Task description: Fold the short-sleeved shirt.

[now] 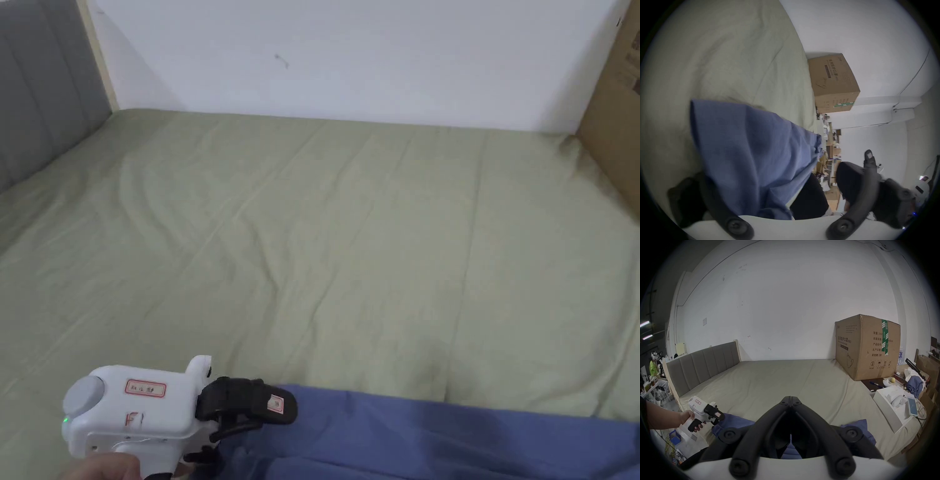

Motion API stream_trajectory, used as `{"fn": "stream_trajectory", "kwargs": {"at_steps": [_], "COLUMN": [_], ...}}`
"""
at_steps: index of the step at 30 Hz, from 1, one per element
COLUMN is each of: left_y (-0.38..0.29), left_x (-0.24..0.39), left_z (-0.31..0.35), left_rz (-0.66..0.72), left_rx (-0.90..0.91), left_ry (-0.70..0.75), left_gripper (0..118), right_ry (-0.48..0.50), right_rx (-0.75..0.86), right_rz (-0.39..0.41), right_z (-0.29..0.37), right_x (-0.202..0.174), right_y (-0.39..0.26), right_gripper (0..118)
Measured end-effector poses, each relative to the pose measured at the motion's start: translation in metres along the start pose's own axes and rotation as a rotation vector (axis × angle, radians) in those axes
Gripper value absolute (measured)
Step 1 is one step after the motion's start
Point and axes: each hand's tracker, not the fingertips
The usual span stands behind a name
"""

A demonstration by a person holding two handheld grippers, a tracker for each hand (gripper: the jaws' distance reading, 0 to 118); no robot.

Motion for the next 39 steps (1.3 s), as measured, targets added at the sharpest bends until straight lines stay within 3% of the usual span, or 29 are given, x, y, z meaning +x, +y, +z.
{"fn": "stream_trajectory", "kwargs": {"at_steps": [1,2,3,4,6,8,14,16,19,22,26,28,29,30,31,32,36,39], "left_y": [0.000,0.000,0.000,-0.009,-0.014,-0.017,-0.026,-0.031,-0.037,-0.037,-0.043,-0.047,-0.047,-0.046,-0.046,-0.047,-0.045,-0.044], "left_x": [0.002,0.005,0.011,0.014,0.019,0.033,0.094,0.114,0.144,0.166,0.188,0.189,0.188,0.186,0.185,0.187,0.192,0.183], "left_z": [0.006,0.010,0.010,0.008,0.015,0.026,0.044,0.032,0.003,-0.040,-0.122,-0.152,-0.163,-0.170,-0.176,-0.177,-0.147,-0.118], "left_rz": [-0.018,-0.050,-0.096,-0.103,-0.072,-0.119,-0.270,-0.386,-0.411,-0.330,-0.370,-0.353,-0.320,-0.296,-0.268,-0.273,-0.316,-0.333], "left_rx": [0.031,0.064,0.085,0.095,0.080,0.094,0.193,0.182,0.170,0.109,-0.044,-0.098,-0.109,-0.124,-0.120,-0.100,-0.037,0.005], "left_ry": [0.059,0.140,0.308,0.347,0.277,0.370,0.945,1.079,1.023,0.765,0.588,0.531,0.488,0.461,0.436,0.422,0.454,0.591], "left_gripper": [61,4,5,5,5,5,5,5,5,5,5,19,42,87,111,118,116,113], "right_ry": [0.001,0.001,0.004,0.010,0.013,0.014,0.028,0.037,0.036,0.037,0.028,0.028,0.027,0.026,0.025,0.025,0.028,0.033], "right_rx": [-0.003,-0.006,-0.011,-0.018,-0.026,-0.035,-0.025,-0.021,-0.012,-0.029,-0.023,-0.022,-0.022,-0.023,-0.024,-0.025,-0.034,-0.050], "right_rz": [-0.009,-0.017,-0.027,-0.036,-0.038,-0.032,-0.058,-0.087,-0.117,-0.168,-0.166,-0.156,-0.150,-0.147,-0.145,-0.146,-0.151,-0.153], "right_z": [0.000,0.000,0.000,0.000,-0.002,-0.004,-0.002,0.002,0.008,0.014,0.025,0.027,0.029,0.029,0.030,0.030,0.030,0.025], "right_x": [0.001,0.002,0.003,0.005,0.007,0.009,0.018,0.023,0.031,0.042,0.049,0.050,0.051,0.051,0.051,0.051,0.053,0.056], "right_y": [-0.001,-0.001,-0.002,-0.003,-0.004,-0.004,-0.008,-0.011,-0.016,-0.017,-0.016,-0.017,-0.018,-0.018,-0.019,-0.020,-0.024,-0.028], "right_gripper": [0,0,0,0,0,0,0,0,0,0,0,0,0,0,0,0,0,0]}}
